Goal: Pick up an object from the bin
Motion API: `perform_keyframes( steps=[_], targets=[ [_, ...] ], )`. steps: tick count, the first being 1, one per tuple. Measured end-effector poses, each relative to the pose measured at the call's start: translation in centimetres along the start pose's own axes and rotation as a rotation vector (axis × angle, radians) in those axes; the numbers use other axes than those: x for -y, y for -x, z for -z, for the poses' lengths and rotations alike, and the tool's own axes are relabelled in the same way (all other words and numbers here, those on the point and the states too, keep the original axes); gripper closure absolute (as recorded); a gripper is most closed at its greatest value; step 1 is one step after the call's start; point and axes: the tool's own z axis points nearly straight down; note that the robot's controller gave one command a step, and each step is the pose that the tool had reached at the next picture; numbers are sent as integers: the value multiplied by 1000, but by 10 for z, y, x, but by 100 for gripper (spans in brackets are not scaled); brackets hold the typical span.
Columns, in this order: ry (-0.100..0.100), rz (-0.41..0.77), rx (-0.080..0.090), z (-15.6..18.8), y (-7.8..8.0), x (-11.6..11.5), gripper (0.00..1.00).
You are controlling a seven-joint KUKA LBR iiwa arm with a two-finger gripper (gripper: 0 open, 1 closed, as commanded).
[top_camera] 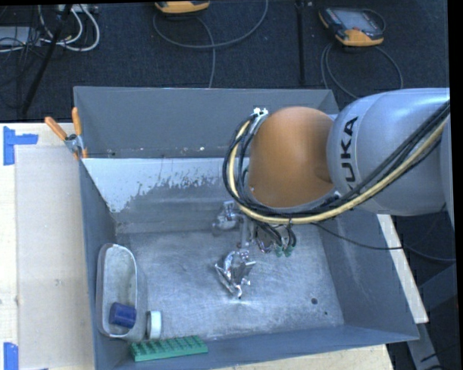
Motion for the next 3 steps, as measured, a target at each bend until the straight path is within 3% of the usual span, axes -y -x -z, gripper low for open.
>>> perform_keyframes(
  steps=[1, 2, 3],
  targets=[
    [6, 100, -4, -92, -1, 36, 0],
    [4, 99, -2, -88, 0, 36, 100],
    [2, 165, 2, 78, -7, 37, 100]
  ],
)
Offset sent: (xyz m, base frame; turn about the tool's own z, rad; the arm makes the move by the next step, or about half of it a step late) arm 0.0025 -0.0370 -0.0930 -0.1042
